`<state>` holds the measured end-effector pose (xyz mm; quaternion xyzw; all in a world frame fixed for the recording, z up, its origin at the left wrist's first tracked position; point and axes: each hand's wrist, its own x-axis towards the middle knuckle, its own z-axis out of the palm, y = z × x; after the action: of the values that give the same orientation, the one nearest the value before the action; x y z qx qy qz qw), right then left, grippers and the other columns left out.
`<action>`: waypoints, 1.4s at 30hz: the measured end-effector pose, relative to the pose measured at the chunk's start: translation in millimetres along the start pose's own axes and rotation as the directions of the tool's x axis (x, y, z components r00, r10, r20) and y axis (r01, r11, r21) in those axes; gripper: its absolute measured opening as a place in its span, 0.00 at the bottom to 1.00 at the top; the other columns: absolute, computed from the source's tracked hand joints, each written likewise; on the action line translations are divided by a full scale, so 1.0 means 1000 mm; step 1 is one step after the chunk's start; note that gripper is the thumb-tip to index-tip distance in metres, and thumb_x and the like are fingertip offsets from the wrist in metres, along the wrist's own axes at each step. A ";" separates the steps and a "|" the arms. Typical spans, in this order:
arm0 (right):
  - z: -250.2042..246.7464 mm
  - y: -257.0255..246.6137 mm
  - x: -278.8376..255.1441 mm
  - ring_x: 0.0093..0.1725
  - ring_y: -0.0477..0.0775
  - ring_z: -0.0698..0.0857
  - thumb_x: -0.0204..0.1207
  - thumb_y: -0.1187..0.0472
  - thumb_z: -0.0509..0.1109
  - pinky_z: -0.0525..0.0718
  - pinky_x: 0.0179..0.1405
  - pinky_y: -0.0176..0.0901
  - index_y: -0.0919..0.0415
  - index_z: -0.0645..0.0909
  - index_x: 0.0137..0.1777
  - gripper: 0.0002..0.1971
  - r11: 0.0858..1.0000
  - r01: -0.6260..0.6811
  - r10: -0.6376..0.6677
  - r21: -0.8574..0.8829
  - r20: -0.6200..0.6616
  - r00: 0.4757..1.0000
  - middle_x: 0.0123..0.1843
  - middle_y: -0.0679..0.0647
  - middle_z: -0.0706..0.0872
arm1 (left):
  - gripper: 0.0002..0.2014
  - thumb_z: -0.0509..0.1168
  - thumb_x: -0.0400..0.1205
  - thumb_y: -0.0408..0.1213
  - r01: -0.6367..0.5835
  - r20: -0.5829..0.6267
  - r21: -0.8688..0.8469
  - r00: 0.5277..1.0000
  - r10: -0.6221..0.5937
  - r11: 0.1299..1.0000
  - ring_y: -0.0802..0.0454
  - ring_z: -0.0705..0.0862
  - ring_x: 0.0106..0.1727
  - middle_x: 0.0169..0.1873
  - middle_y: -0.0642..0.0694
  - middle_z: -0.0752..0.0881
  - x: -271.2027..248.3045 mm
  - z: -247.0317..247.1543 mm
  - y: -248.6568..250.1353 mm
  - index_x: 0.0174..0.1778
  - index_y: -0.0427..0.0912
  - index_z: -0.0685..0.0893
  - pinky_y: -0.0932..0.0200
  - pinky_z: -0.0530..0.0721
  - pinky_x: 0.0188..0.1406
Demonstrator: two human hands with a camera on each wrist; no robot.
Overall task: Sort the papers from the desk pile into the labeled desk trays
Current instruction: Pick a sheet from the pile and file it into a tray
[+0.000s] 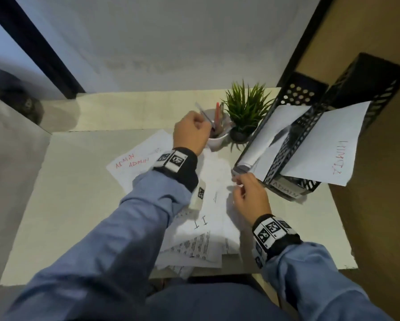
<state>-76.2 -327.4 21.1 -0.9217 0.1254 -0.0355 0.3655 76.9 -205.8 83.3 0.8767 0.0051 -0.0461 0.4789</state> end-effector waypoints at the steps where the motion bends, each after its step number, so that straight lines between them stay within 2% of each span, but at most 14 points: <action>1: 0.005 -0.003 0.002 0.46 0.46 0.78 0.78 0.66 0.60 0.76 0.49 0.36 0.60 0.80 0.56 0.10 1.000 0.000 0.001 -0.007 0.059 0.998 0.51 0.48 0.78 | 0.11 0.65 0.77 0.38 0.095 -0.048 0.039 0.994 -0.094 0.995 0.44 0.85 0.52 0.49 0.43 0.87 -0.004 -0.013 -0.024 0.53 0.40 0.83 0.58 0.80 0.53; 5: 0.037 -0.014 0.017 0.60 0.56 0.78 0.76 0.67 0.64 0.74 0.63 0.40 0.62 0.77 0.66 0.17 0.991 -0.116 0.128 -0.061 0.289 0.949 0.61 0.58 0.78 | 0.23 0.65 0.78 0.39 0.532 -0.123 0.258 0.846 -0.519 0.806 0.34 0.77 0.65 0.66 0.34 0.77 -0.039 -0.055 -0.126 0.67 0.32 0.73 0.46 0.77 0.64; 8: 0.060 -0.025 0.023 0.45 0.56 0.74 0.72 0.66 0.64 0.71 0.37 0.39 0.51 0.73 0.36 0.09 0.968 -0.221 0.248 -0.119 0.302 0.921 0.40 0.53 0.72 | 0.31 0.70 0.75 0.42 0.692 -0.192 0.245 0.722 -0.665 0.679 0.31 0.74 0.67 0.68 0.33 0.71 -0.070 -0.069 -0.169 0.69 0.31 0.68 0.41 0.76 0.64; 10: 0.073 -0.028 0.024 0.35 0.54 0.67 0.70 0.66 0.64 0.58 0.23 0.39 0.54 0.57 0.27 0.19 0.945 -0.303 0.326 -0.127 0.263 0.908 0.36 0.54 0.65 | 0.32 0.71 0.74 0.44 0.679 -0.156 0.163 0.734 -0.661 0.716 0.34 0.77 0.65 0.67 0.35 0.74 -0.085 -0.072 -0.184 0.68 0.33 0.69 0.44 0.78 0.63; 14: 0.086 -0.037 0.024 0.29 0.51 0.64 0.67 0.69 0.64 0.61 0.26 0.37 0.58 0.64 0.33 0.10 0.900 -0.434 0.426 -0.030 0.265 0.865 0.35 0.55 0.67 | 0.19 0.72 0.74 0.37 0.595 -0.187 0.082 0.797 -0.574 0.800 0.38 0.83 0.54 0.55 0.35 0.84 -0.093 -0.080 -0.188 0.57 0.34 0.77 0.56 0.77 0.48; 18: 0.093 -0.042 0.026 0.58 0.59 0.81 0.70 0.67 0.73 0.77 0.57 0.42 0.63 0.78 0.63 0.20 0.867 -0.497 0.454 0.040 0.350 0.819 0.58 0.60 0.82 | 0.13 0.68 0.78 0.32 0.450 -0.183 0.067 0.883 -0.432 0.890 0.39 0.84 0.52 0.53 0.36 0.85 -0.097 -0.089 -0.182 0.58 0.33 0.80 0.60 0.74 0.46; 20: 0.098 -0.044 0.025 0.53 0.61 0.82 0.69 0.69 0.73 0.78 0.54 0.41 0.65 0.81 0.53 0.12 0.860 -0.509 0.469 0.022 0.355 0.809 0.50 0.66 0.82 | 0.14 0.62 0.82 0.31 0.379 -0.158 0.062 0.917 -0.366 0.923 0.39 0.85 0.50 0.52 0.37 0.87 -0.102 -0.093 -0.183 0.64 0.38 0.80 0.58 0.80 0.48; 21: 0.098 -0.047 0.024 0.69 0.61 0.75 0.68 0.72 0.71 0.78 0.49 0.40 0.68 0.81 0.45 0.06 0.860 -0.510 0.475 0.010 0.352 0.807 0.43 0.70 0.80 | 0.14 0.60 0.83 0.31 0.345 -0.167 0.069 0.929 -0.330 0.936 0.39 0.86 0.49 0.52 0.36 0.88 -0.105 -0.094 -0.184 0.65 0.40 0.80 0.57 0.82 0.49; 22: 0.099 -0.048 0.023 0.46 0.48 0.63 0.67 0.74 0.69 0.75 0.43 0.38 0.67 0.79 0.39 0.04 0.864 -0.503 0.471 -0.005 0.357 0.806 0.38 0.68 0.76 | 0.15 0.59 0.84 0.31 0.306 -0.189 0.056 0.938 -0.291 0.950 0.40 0.86 0.53 0.54 0.36 0.87 -0.108 -0.095 -0.186 0.65 0.40 0.82 0.58 0.82 0.53; 24: 0.101 -0.047 0.022 0.37 0.52 0.72 0.65 0.76 0.66 0.70 0.38 0.37 0.68 0.79 0.34 0.05 0.867 -0.498 0.470 -0.015 0.360 0.806 0.34 0.62 0.76 | 0.13 0.60 0.83 0.28 0.226 -0.243 -0.003 0.945 -0.220 0.974 0.44 0.82 0.65 0.65 0.39 0.83 -0.112 -0.095 -0.188 0.60 0.38 0.86 0.58 0.76 0.67; 28: 0.093 -0.046 0.017 0.38 0.52 0.71 0.61 0.81 0.66 0.68 0.34 0.41 0.79 0.76 0.37 0.05 0.809 -0.538 0.462 0.236 0.311 0.831 0.35 0.57 0.73 | 0.20 0.56 0.74 0.17 0.261 -0.241 -0.321 0.907 -0.345 0.911 0.47 0.85 0.57 0.50 0.44 0.89 -0.111 -0.094 -0.186 0.30 0.41 0.87 0.52 0.78 0.67; 32: 0.078 -0.048 0.018 0.46 0.55 0.79 0.63 0.83 0.68 0.77 0.39 0.38 0.72 0.81 0.51 0.16 0.553 -0.641 0.533 0.532 0.366 0.763 0.48 0.62 0.84 | 0.24 0.51 0.62 0.13 0.358 -0.137 -0.539 0.856 -0.498 0.763 0.41 0.88 0.50 0.40 0.39 0.90 -0.103 -0.093 -0.186 0.12 0.44 0.80 0.48 0.82 0.61; 37: 0.066 -0.039 0.021 0.33 0.51 0.76 0.64 0.84 0.63 0.74 0.30 0.38 0.66 0.78 0.27 0.14 0.608 -0.685 0.602 0.401 0.329 0.727 0.28 0.54 0.81 | 0.10 0.60 0.67 0.29 0.551 -0.177 -0.455 0.714 -0.677 0.700 0.33 0.86 0.54 0.46 0.39 0.89 -0.077 -0.088 -0.220 0.33 0.47 0.85 0.40 0.85 0.57; 42: 0.071 -0.039 0.015 0.33 0.53 0.81 0.70 0.85 0.59 0.79 0.24 0.30 0.65 0.76 0.30 0.17 0.577 -0.672 0.573 0.463 0.357 0.738 0.25 0.55 0.79 | 0.15 0.73 0.70 0.38 0.563 -0.153 -0.376 0.746 -0.648 0.736 0.40 0.86 0.46 0.48 0.39 0.88 -0.071 -0.088 -0.184 0.50 0.37 0.83 0.48 0.86 0.55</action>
<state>-42.4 -257.1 -4.8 -0.6657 0.3940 0.1381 0.6185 3.1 -30.0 -17.7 0.7382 0.3662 -0.0778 0.5611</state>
